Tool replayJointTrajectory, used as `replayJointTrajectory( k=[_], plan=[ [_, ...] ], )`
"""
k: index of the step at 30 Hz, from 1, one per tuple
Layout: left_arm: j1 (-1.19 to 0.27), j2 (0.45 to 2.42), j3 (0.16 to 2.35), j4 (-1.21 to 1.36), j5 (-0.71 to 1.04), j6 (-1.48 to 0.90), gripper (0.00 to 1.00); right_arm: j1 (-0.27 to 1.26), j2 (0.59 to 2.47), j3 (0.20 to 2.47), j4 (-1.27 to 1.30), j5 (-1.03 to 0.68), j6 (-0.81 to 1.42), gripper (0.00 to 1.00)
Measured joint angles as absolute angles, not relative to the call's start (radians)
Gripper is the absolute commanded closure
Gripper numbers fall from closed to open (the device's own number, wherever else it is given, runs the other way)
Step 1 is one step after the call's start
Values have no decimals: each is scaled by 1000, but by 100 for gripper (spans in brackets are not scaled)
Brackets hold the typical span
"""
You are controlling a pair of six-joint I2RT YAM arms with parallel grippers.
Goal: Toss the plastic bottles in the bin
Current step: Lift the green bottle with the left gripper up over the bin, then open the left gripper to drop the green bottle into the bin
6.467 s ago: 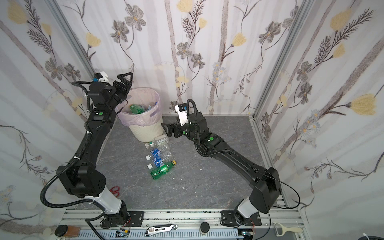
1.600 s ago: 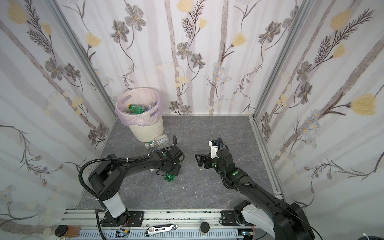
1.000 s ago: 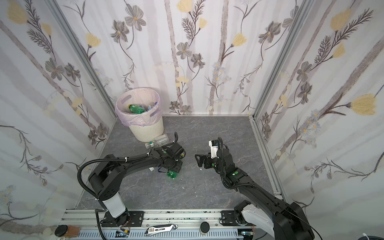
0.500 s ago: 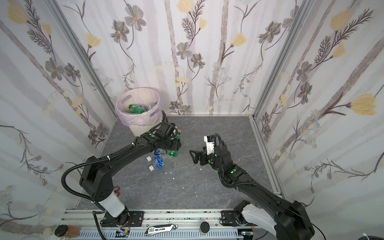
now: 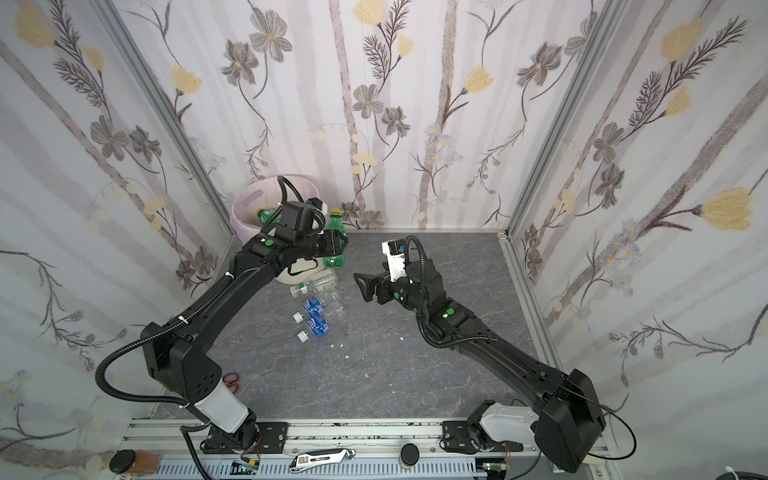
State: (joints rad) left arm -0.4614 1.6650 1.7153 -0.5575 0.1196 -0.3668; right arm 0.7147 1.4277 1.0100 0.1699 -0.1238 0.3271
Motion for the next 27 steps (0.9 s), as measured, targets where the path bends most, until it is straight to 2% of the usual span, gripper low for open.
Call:
replayJointTrajectory(
  k=[18,27],
  plan=[
    [-219,1760,2263,-562,109,-449,44,760,1710,1530,130,-75,294,0],
    [-180,1814,2473,-543,118,-477,44,767,1747,1608,122,-80,294,0]
  ],
)
